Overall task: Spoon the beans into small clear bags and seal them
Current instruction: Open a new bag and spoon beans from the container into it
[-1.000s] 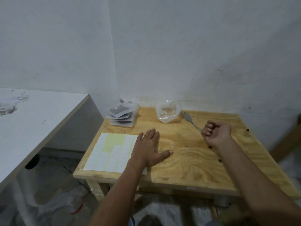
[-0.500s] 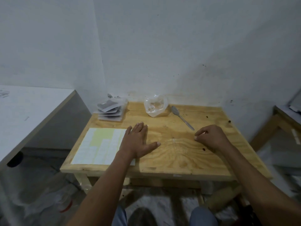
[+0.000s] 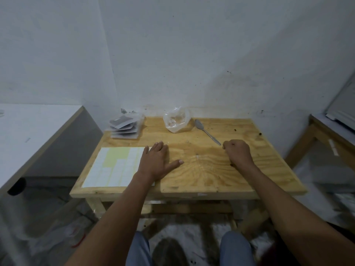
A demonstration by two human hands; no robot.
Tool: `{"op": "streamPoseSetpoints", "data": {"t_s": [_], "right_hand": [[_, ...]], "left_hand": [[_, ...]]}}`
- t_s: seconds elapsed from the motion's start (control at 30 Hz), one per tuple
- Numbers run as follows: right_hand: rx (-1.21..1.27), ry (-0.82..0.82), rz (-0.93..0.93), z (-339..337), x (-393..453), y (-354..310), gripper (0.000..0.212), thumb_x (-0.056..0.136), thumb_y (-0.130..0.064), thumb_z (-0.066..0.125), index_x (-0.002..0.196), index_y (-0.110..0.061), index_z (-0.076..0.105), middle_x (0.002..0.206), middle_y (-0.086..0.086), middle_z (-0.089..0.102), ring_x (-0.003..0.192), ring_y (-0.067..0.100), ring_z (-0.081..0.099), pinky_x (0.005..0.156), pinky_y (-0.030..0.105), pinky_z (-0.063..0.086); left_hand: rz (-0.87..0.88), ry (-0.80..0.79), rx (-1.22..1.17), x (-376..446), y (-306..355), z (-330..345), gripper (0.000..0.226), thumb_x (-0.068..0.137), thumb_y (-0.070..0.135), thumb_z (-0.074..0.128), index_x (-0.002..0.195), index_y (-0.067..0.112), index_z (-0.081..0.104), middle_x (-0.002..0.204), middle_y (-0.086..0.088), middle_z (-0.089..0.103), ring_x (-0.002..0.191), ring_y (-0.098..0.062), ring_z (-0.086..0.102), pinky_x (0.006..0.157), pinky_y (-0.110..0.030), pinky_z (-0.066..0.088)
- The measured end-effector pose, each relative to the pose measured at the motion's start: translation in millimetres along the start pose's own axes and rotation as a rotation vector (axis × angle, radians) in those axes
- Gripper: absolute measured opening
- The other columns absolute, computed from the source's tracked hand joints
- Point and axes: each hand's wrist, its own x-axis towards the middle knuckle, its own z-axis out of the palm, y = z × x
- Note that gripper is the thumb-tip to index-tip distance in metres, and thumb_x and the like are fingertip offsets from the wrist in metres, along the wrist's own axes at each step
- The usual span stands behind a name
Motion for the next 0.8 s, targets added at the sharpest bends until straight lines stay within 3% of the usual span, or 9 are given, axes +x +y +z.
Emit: {"op": "streamPoseSetpoints", "data": {"t_s": [0.07,0.13,0.2,0.3,0.47,0.53,0.63,0.73,0.8], "right_hand": [[0.505,-0.025,0.265,-3.2,-1.2,-6.6,0.030,0.094,-0.018,0.043,0.070,-0.009,0.059,0.052,-0.002,0.038,0.041,0.015,0.027,0.041,0.024,0.022],[0.891,-0.093,0.412,-10.2,-1.1,-8.0,0.029,0.093,-0.015,0.036,0.070,-0.014,0.052,0.049,-0.006,0.030,0.038,0.011,0.018,0.037,0.019,0.014],[1.112,-0.124,0.434,-18.2,-1.2,-5.3,0.028,0.094,-0.016,0.033,0.072,-0.013,0.051,0.050,-0.005,0.032,0.039,0.011,0.021,0.037,0.019,0.015],[1.184,-0.123,0.434,-27.2,-2.1,-3.3,0.030,0.096,-0.023,0.037,0.071,-0.012,0.050,0.052,-0.003,0.038,0.042,0.012,0.024,0.039,0.021,0.016],[0.977,-0.133,0.460,-35.0,-0.9,13.2,0.035,0.104,-0.029,0.044,0.071,-0.018,0.048,0.055,-0.004,0.043,0.036,0.010,0.025,0.035,0.018,0.019],[0.631,-0.095,0.360,-37.9,-6.2,21.5,0.037,0.102,-0.037,0.052,0.071,-0.017,0.051,0.055,-0.002,0.040,0.040,0.013,0.029,0.040,0.023,0.023],[-0.018,0.014,0.004,-38.0,-16.8,35.6,0.049,0.093,-0.045,0.066,0.066,-0.004,0.066,0.062,0.008,0.062,0.057,0.016,0.054,0.057,0.030,0.038],[-0.212,-0.040,-0.131,-39.0,-25.7,41.9,0.026,0.082,-0.046,0.079,0.076,-0.020,0.079,0.079,-0.007,0.073,0.078,0.005,0.064,0.069,0.026,0.049],[-0.290,-0.052,-0.157,-38.2,-31.3,43.9,0.018,0.078,-0.044,0.082,0.084,-0.028,0.081,0.091,-0.008,0.076,0.087,0.008,0.066,0.074,0.028,0.052]], "left_hand": [[0.006,-0.008,0.023,0.7,-0.7,1.7,0.119,0.072,0.097,0.017,0.153,0.014,0.040,0.165,-0.010,0.031,0.154,-0.026,0.025,0.125,-0.054,0.018],[0.012,-0.050,0.043,2.5,3.2,-1.5,0.109,0.077,0.091,0.020,0.150,0.013,0.041,0.164,-0.011,0.032,0.153,-0.028,0.025,0.123,-0.059,0.019],[0.023,-0.078,0.024,3.7,15.9,-5.5,0.094,0.085,0.079,0.031,0.150,0.013,0.040,0.164,-0.012,0.028,0.154,-0.030,0.021,0.122,-0.065,0.015],[0.103,-0.075,-0.001,7.7,45.9,-3.5,0.087,0.088,0.064,0.037,0.156,0.010,0.031,0.168,-0.014,0.020,0.157,-0.030,0.011,0.125,-0.059,0.011],[0.241,-0.138,-0.034,22.1,103.7,18.0,0.109,0.084,0.083,0.027,0.163,0.008,0.012,0.172,-0.011,0.006,0.159,-0.024,0.000,0.128,-0.050,0.004],[0.266,-0.148,-0.016,25.3,121.0,28.2,0.110,0.086,0.085,0.029,0.163,0.009,0.010,0.172,-0.011,0.004,0.159,-0.024,-0.001,0.128,-0.051,0.004],[0.289,-0.136,0.043,27.2,129.2,37.9,0.105,0.090,0.084,0.026,0.163,0.010,0.011,0.172,-0.011,0.007,0.159,-0.023,0.003,0.127,-0.053,0.004],[0.275,-0.144,0.055,25.4,128.1,37.0,0.104,0.091,0.083,0.026,0.163,0.011,0.010,0.172,-0.009,0.006,0.159,-0.022,0.003,0.127,-0.051,0.003],[0.268,-0.147,0.048,24.5,128.6,36.0,0.104,0.090,0.083,0.026,0.164,0.012,0.010,0.172,-0.008,0.006,0.159,-0.021,0.002,0.128,-0.051,0.003]]}}
